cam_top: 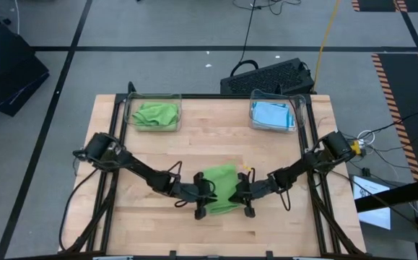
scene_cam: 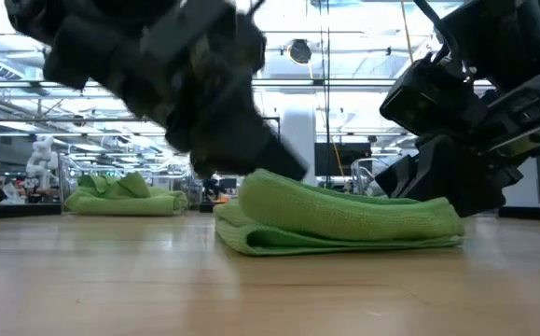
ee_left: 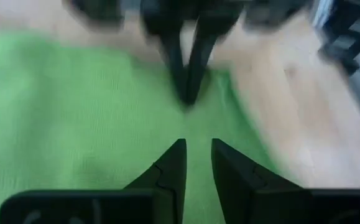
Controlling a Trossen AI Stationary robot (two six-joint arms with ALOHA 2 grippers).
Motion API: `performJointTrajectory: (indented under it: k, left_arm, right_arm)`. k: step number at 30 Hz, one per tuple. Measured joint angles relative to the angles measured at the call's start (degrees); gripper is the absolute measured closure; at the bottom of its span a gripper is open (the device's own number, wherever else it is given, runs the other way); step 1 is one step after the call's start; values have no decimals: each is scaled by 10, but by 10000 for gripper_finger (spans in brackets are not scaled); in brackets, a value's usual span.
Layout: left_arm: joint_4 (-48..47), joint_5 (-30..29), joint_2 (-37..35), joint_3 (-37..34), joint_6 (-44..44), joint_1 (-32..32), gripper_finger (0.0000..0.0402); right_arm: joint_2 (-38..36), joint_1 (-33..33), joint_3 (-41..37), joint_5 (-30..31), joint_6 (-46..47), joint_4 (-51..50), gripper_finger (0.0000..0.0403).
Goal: Fold microfiber towels
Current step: Fold the green microfiber cloth
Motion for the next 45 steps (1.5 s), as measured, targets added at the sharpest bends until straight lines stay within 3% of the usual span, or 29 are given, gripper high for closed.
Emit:
performJointTrajectory:
  k: [4,7,11,15,19,24,29,39,45]
  left_arm:
    - [-6,-13,-37,-1,38,2,325]
    - [-21,-63,-50,-2,47,8,325]
    - [-61,-108,-51,-2,-31,38,322]
    - [-124,-64,-51,-2,-105,68,292]
    - [-153,-75,-51,-2,-166,83,225]
    - [-154,-45,-51,-2,-199,98,140]
    - [-196,-1,-51,-2,-229,109,89]
    - [-220,24,-53,2,-252,119,71]
    - [-317,14,-85,1,-259,120,71]
  right_arm:
    - [-4,7,0,1,1,3,402]
    - [-31,8,-2,-5,-15,-2,401]
    - [-96,6,0,-3,-45,-34,396]
    - [-166,-8,-1,1,-55,-94,380]
    - [-215,-26,-1,45,-61,-171,353]
    - [-235,-49,-1,58,-64,-227,316]
    - [-235,-62,-1,56,-75,-261,288]
    - [-235,-112,-1,57,-59,-267,240]
    - [-234,-156,-1,17,8,-268,197]
